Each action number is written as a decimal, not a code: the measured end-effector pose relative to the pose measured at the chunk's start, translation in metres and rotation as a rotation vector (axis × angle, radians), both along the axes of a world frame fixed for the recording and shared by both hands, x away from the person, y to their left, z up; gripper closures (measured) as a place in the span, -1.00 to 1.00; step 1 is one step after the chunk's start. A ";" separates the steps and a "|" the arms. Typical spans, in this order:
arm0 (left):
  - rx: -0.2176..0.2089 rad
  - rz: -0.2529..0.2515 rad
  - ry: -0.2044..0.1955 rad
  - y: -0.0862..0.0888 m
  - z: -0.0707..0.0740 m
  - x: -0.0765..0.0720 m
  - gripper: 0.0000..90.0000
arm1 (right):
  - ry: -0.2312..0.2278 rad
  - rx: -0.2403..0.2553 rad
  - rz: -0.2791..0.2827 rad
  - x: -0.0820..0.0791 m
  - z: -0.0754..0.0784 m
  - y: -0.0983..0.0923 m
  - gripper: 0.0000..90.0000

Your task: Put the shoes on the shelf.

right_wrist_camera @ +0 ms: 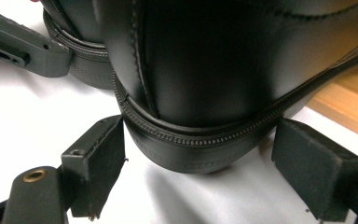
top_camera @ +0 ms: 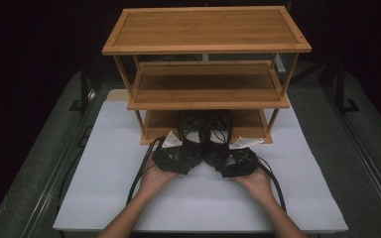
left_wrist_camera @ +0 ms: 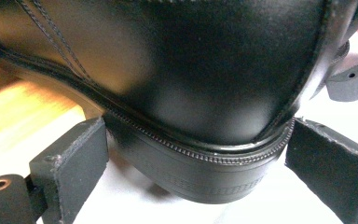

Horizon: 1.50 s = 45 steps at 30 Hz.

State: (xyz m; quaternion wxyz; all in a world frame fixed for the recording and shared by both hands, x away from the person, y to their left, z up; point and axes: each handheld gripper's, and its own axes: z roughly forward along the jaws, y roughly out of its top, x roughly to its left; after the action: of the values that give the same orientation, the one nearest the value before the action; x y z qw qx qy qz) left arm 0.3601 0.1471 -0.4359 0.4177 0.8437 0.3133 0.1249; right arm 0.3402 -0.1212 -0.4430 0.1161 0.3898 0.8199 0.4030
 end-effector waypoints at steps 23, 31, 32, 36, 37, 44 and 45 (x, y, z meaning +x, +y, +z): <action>-0.067 0.039 0.037 0.001 0.009 0.028 -0.87 | -0.016 0.043 0.005 0.031 0.021 -0.006 -0.61; -0.092 0.068 0.041 0.001 0.008 0.044 -0.87 | -0.035 0.046 -0.006 0.048 0.023 -0.004 -0.61; -0.091 0.063 0.033 0.001 0.010 0.048 -0.87 | -0.041 0.056 -0.014 0.050 0.023 -0.004 -0.61; -0.092 0.069 0.033 -0.001 0.011 0.056 -0.87 | -0.045 0.057 -0.023 0.057 0.024 -0.005 -0.61; -0.097 0.073 0.038 -0.001 0.012 0.057 -0.87 | -0.048 0.056 -0.025 0.059 0.025 -0.005 -0.61; -0.099 0.089 0.034 -0.004 0.008 0.069 -0.87 | -0.071 0.049 -0.052 0.069 0.023 -0.004 -0.61; -0.097 0.092 0.032 -0.005 0.007 0.070 -0.87 | -0.073 0.049 -0.057 0.070 0.022 -0.004 -0.61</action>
State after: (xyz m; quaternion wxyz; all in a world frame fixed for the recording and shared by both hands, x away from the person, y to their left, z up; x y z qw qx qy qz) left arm 0.4306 0.1422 -0.4287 0.4468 0.8090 0.3643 0.1151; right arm 0.4102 -0.1250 -0.4209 0.1479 0.4009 0.7936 0.4332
